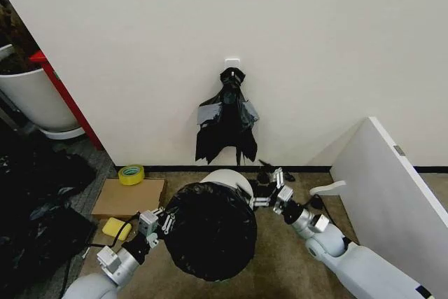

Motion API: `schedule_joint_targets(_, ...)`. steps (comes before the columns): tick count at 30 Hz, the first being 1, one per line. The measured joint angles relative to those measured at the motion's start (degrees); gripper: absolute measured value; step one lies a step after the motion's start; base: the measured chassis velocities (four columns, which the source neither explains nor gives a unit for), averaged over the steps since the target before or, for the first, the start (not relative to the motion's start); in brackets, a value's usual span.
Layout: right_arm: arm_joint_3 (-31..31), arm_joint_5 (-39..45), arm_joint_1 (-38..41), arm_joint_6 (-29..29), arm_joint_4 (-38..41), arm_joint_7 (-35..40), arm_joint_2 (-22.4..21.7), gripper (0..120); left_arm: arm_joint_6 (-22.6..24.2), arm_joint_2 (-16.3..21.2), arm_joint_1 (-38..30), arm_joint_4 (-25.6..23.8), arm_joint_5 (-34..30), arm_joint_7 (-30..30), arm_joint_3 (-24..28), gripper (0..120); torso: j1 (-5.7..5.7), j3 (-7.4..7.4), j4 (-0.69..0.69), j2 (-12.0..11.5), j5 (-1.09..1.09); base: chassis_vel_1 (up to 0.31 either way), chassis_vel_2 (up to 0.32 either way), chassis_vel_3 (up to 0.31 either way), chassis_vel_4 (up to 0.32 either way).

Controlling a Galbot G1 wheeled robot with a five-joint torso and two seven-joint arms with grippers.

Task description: Place the garbage bag over the trash bin.

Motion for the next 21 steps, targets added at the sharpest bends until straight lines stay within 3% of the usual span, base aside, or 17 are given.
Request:
schedule_joint_targets(2,0.94,-0.18,-0.16,-1.03,1.6,1.83,-0.08,100,2.57,-0.26,0.03,-0.89,-1.97,-2.05,0.52,1,0.0,0.0,0.01,0.0,-0.01,0.0,0.0,0.0,0.0)
schedule_joint_targets(6,3.1,-3.3,-1.9,-0.77,5.2,1.87,-0.84,100,14.0,-0.87,-1.44,-5.31,-13.97,-11.2,1.63,1,0.0,0.0,-0.02,0.0,0.0,0.0,0.0,0.0,0.0)
schedule_joint_targets(9,4.64,-8.24,-4.35,1.96,6.77,-2.58,-0.32,100,23.06,-1.61,-4.88,-8.51,-24.73,-21.76,2.99,1,0.0,0.0,-0.04,0.01,0.01,0.0,0.0,0.0,0.0)
schedule_joint_targets(15,4.35,-12.61,-6.35,2.41,7.82,-3.47,2.93,100,31.33,-4.21,-11.57,-6.74,-34.49,-31.25,7.86,1,0.0,0.0,-0.03,0.01,0.0,0.0,0.0,0.0,0.0)
schedule_joint_targets(21,3.73,-13.25,-4.79,2.44,6.29,-3.22,4.74,100,34.75,-7.94,-16.35,-2.98,-37.41,-36.33,12.87,1,0.0,0.0,-0.01,0.01,0.0,0.0,0.0,0.0,0.0)
